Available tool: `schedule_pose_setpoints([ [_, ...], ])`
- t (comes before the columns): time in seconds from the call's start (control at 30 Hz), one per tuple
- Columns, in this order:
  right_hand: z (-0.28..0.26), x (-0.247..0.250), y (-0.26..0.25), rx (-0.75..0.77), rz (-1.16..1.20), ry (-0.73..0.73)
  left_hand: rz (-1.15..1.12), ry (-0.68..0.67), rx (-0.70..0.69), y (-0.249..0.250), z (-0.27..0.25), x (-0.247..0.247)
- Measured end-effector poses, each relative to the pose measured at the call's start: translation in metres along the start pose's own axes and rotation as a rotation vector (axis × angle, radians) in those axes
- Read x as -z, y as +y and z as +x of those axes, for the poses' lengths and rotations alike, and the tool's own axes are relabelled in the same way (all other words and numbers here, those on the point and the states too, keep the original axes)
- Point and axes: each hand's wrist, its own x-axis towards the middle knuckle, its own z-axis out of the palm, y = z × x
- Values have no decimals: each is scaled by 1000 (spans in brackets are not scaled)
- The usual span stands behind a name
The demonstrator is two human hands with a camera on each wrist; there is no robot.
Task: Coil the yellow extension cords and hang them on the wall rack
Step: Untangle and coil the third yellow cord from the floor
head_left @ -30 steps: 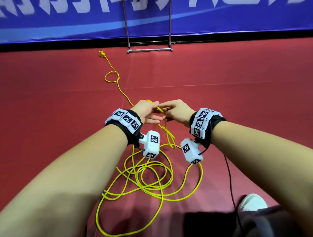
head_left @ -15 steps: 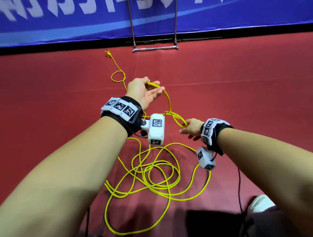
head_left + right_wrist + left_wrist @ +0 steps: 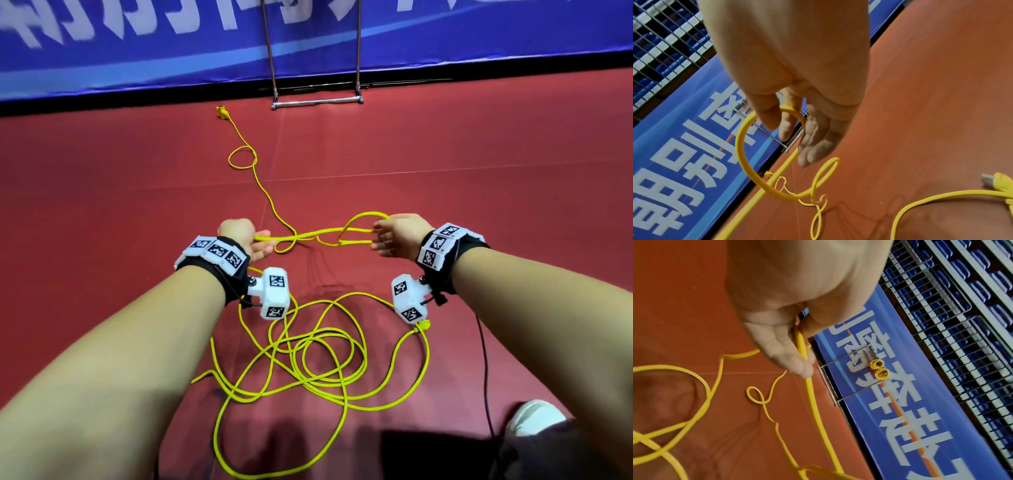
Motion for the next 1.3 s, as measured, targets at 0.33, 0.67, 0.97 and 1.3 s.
schedule_pose_setpoints([
  [0.33,-17,-39,-39,240,-8,-140,950,-95,-177,-24,7,3],
  [0.67,-37,-62,-49,331,-429,-762,269,-565,133,-8,-7,-30],
  [0.97,-49,-73,-40,331,-752,-866,338,-712,255,-9,-20,-38],
  [1.3,-28,-61,-41,463,-760,-380,395,-842,168,-11,-25,-35],
])
